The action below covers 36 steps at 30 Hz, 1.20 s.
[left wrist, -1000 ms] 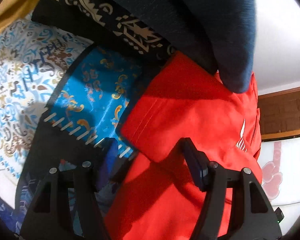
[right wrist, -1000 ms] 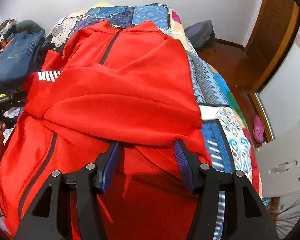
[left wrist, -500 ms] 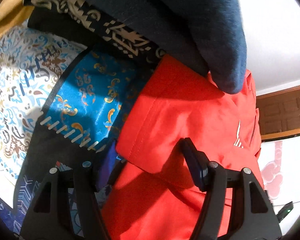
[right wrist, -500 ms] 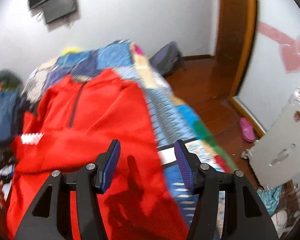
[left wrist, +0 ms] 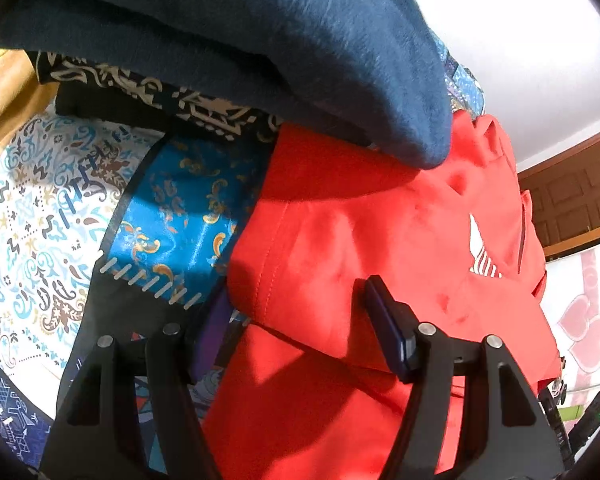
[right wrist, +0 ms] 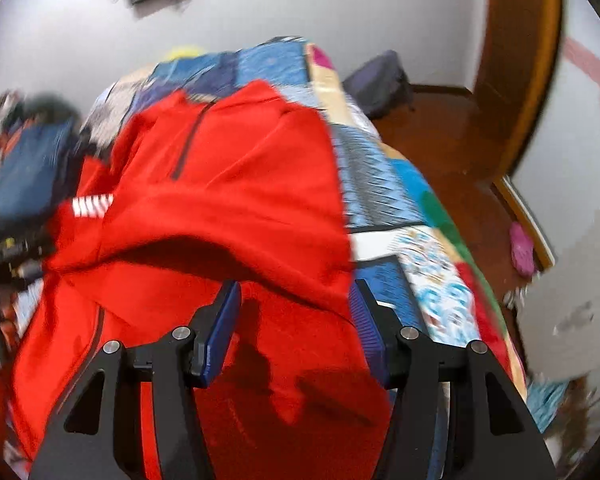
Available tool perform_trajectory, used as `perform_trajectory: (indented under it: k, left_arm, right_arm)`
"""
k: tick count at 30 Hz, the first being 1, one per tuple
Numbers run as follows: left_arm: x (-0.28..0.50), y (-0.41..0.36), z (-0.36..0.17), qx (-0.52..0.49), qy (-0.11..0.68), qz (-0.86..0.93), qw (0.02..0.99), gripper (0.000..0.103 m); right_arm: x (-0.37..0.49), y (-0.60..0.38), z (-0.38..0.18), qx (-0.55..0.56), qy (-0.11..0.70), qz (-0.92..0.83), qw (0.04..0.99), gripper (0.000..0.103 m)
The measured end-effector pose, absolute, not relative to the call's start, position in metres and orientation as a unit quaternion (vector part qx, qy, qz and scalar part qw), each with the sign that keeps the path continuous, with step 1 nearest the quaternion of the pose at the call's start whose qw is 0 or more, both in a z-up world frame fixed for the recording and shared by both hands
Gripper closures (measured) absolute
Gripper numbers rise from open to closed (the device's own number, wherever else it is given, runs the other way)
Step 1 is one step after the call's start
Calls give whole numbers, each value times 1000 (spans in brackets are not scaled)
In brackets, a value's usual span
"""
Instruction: Fold large clothes
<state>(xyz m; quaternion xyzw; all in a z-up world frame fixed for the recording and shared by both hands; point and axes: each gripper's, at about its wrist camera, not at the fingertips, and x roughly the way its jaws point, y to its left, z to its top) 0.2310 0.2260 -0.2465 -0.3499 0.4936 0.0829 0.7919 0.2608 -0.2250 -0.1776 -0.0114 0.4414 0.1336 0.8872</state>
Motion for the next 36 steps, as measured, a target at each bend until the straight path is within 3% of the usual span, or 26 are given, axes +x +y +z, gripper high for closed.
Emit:
perform_trajectory:
  k: [6, 17, 29, 31, 33, 34, 36]
  left_arm:
    - [230, 225, -253, -360, 501, 86, 783, 38]
    - [226, 224, -243, -319, 512, 84, 793, 38]
    - [228, 207, -236, -277, 519, 69, 806, 38]
    - [222, 211, -234, -300, 511, 42, 804, 44]
    - [223, 209, -232, -319, 512, 10, 797, 58]
    - [223, 207, -231, -319, 511, 6, 798, 58]
    - [221, 205, -229, -304, 512, 9, 804, 74]
  right_arm:
    - [288, -212, -191, -44, 454, 81, 886, 51]
    - [274, -284, -174, 34, 392, -27, 919, 51]
    - [257, -289, -177, 37, 437, 51, 897, 51]
    - [253, -289, -174, 38, 437, 60, 897, 51]
    - [250, -289, -173, 39, 435, 63, 897, 51]
    - [249, -289, -171, 40, 434, 65, 897, 51]
    - [249, -287, -168, 41, 430, 69, 899, 51]
